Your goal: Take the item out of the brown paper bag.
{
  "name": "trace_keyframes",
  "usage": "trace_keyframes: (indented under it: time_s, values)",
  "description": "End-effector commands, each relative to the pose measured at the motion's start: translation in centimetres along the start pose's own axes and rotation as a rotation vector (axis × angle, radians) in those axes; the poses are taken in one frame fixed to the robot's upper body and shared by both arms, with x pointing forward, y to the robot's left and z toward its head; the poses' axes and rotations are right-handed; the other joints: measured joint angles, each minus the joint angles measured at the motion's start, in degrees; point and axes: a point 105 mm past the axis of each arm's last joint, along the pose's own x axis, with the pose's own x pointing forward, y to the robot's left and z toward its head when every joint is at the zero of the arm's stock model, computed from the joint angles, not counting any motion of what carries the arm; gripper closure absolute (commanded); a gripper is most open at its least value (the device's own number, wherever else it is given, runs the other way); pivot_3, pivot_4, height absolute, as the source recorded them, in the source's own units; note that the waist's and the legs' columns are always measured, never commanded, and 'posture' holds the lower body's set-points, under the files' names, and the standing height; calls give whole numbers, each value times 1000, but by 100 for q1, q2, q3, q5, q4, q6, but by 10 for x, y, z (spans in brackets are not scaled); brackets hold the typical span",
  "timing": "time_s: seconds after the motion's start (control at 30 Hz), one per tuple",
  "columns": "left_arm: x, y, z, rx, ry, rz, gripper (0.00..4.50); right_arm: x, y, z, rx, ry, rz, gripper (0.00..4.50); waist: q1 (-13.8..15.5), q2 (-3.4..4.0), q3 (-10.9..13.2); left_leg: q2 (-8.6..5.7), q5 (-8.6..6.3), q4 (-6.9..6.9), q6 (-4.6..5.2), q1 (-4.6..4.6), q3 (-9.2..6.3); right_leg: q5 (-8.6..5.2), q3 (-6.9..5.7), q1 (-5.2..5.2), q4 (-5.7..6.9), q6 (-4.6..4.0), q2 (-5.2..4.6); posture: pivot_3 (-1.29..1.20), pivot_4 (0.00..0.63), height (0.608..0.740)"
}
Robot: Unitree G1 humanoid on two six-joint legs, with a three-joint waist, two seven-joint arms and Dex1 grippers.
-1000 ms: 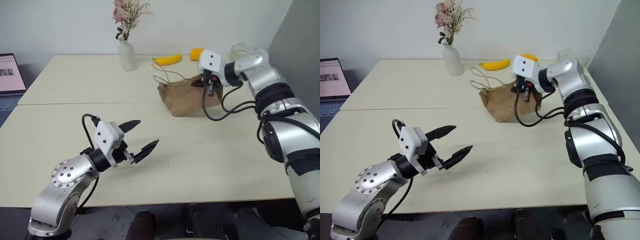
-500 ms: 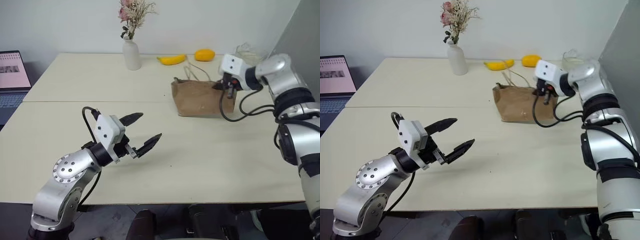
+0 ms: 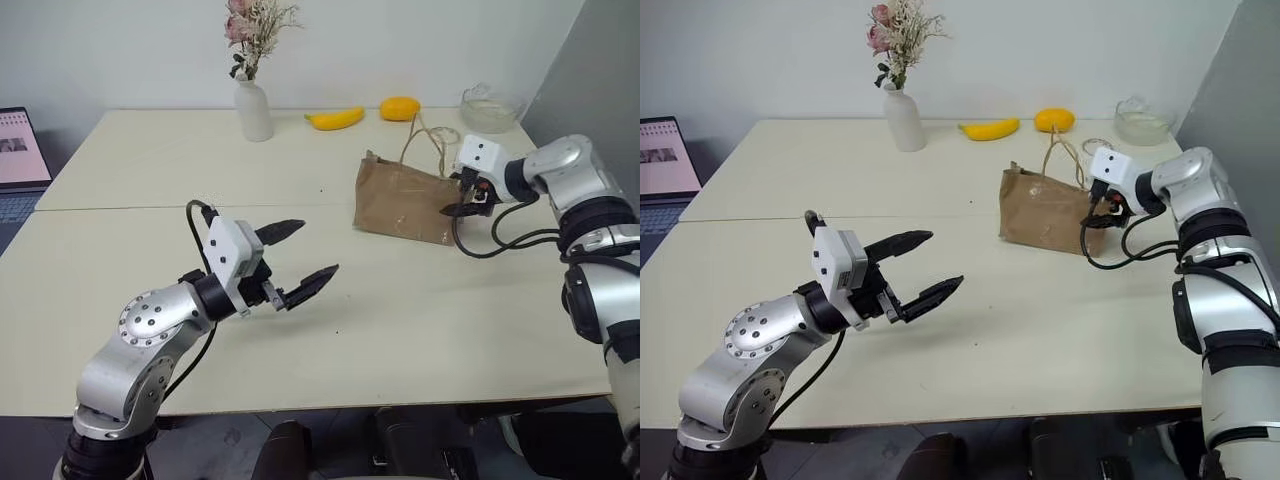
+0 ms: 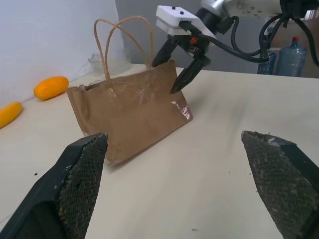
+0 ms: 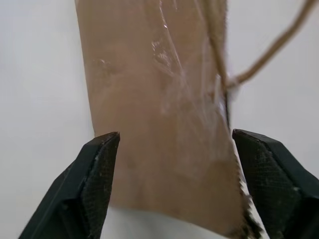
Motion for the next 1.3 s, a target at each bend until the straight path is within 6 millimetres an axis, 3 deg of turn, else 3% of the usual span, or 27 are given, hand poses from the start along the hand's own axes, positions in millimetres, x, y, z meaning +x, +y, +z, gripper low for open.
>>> trace_keyframes:
  time_s: [0.03,0.33,0.37,0.5,0.7,0.73,0.97,1.3]
  values:
    - [1,-4,8,21,-24,-23,0,-10,-15,34,30,-121,-58,684,6,0,0,0,0,0,0,0,-1,0,-1,0,0,0,0,0,150,740]
    - [2,-3,10,26,-25,-21,0,-18,-22,63,193,-278,-45,684,33,0,0,-1,0,0,0,-2,-3,0,-3,-2,-1,0,-2,0,150,740]
    - [2,-2,10,26,-26,-21,0,-19,-24,64,201,-284,-49,845,33,0,0,-1,0,0,0,-2,-3,0,-4,-1,-1,0,-2,0,150,740]
    - [2,-3,10,24,-28,-22,0,-26,-26,70,249,-332,-39,1926,32,0,0,-1,0,0,0,-3,-2,0,-3,-2,-2,0,-2,0,150,740]
    - [0,-1,10,19,-27,-20,0,-30,-27,85,279,-400,-14,4247,29,0,0,0,0,0,0,-3,-2,0,-3,-3,-1,0,-2,0,150,740]
    - [1,0,10,19,-27,-19,0,-30,-27,87,278,-403,-15,4454,29,0,0,0,0,0,0,-3,-2,0,-4,-3,-1,0,-2,0,150,740]
    - [-1,1,11,16,-30,-4,0,-28,-35,100,225,-428,-100,4454,27,0,0,0,0,0,0,-4,-1,0,-2,-4,-1,0,-2,0,150,740]
    - [-9,8,13,-22,-48,92,0,-42,-44,136,30,-475,-194,4454,24,1,0,1,0,-2,0,-10,-1,0,-1,-13,-1,0,-2,0,150,740]
